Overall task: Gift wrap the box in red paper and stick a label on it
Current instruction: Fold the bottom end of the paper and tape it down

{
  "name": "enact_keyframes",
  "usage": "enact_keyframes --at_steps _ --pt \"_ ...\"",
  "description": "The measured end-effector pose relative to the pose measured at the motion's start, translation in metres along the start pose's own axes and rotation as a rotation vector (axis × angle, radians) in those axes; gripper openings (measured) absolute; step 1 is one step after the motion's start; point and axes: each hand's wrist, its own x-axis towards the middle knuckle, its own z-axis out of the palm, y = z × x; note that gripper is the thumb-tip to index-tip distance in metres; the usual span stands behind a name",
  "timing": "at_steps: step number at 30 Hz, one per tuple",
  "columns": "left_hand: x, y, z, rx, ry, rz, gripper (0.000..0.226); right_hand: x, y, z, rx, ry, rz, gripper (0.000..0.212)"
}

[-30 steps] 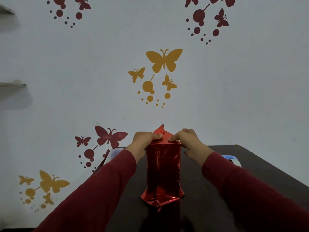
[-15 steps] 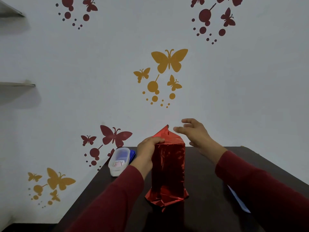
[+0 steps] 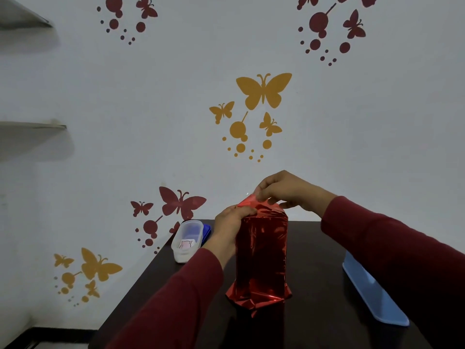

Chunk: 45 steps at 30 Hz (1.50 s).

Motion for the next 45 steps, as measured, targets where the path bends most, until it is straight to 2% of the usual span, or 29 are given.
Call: enact_keyframes --at_steps 14,21,33,37,42,45 --pt "0.005 -0.003 -0.002 0.012 -0.023 0.026 0.027 0.023 0.001 0.006 -0.035 -0.062 0.103 0.016" --pt "0.005 -0.003 -0.003 0.013 -0.029 0.014 0.024 0.027 0.001 0.013 -0.094 -0.002 0.117 0.018" --pt "0.009 -0.006 -0.007 0.015 -0.054 -0.006 0.031 0.029 0.000 0.020 -0.119 0.051 0.147 0.031" --pt "0.013 0.000 -0.007 0.013 -0.031 -0.064 0.022 0.028 -0.001 0.019 -0.108 0.048 0.173 0.031" --pt "0.031 0.009 -0.004 0.146 0.065 -0.079 0.029 0.033 0.000 0.020 -0.101 0.046 0.167 0.040" --pt "0.038 0.008 -0.002 0.231 0.106 -0.065 0.031 0.038 0.005 0.018 -0.112 0.069 0.167 0.059"
